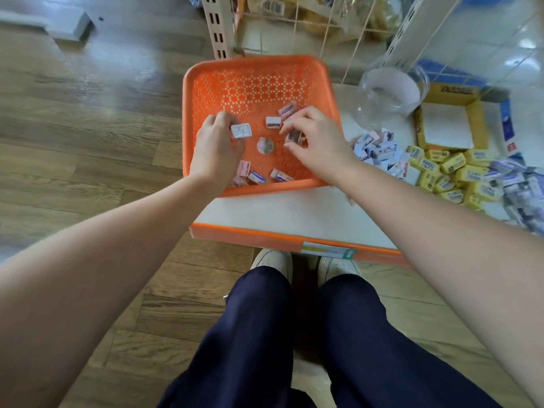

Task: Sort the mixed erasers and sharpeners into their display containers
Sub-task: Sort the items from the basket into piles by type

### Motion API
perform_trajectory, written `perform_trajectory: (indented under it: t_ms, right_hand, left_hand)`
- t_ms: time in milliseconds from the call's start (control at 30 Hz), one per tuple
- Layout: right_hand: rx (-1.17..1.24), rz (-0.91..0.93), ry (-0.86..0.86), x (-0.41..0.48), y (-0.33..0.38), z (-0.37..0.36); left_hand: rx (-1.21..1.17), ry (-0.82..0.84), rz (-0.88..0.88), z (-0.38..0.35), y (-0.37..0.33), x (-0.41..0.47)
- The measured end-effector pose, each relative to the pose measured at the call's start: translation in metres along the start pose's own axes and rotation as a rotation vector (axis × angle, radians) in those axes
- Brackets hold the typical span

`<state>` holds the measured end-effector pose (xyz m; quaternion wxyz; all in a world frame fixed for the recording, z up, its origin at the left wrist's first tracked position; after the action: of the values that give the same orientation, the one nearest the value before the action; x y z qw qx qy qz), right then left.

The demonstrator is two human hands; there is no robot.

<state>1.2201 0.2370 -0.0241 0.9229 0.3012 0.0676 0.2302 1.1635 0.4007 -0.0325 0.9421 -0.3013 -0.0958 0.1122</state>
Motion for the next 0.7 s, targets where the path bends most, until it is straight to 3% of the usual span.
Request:
perform_trajectory:
  t_ms: [133,400,600,700]
  right_hand:
    - [0.009,-0.041,-0.043,-0.026,-0.022,0.040]
    - [-0.077,-0.289,-0.107,-0.062,-0.110,0.105]
    - [-0.065,-0.338,-0.088,-0.069,-0.141,0.095]
    - [-0.019,-0.322,-0.078,-0.069,-0.143,0.083]
  left_hand:
    - [0.002,0.040,-0.008,-0.003,-0.035,-0.001]
    - [-0.095,0.218,-0.253,-0.058,-0.141,0.007]
    - [0.282,0.375,-0.470,-0.113,-0.178,0.014]
    - [0.426,0.416,-0.493,-0.127,-0.175,0.016]
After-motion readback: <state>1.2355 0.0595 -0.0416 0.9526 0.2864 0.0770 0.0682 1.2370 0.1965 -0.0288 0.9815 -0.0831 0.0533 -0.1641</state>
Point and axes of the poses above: each hand's wrist, its own x-axis towards the middle knuckle, its own z-axis out of the back of the hand, y = z × x, the point moved 5 cm from there along x, towards the middle knuckle, and after that the axes turned 7 degrees about -z, right-handed, at the moved point
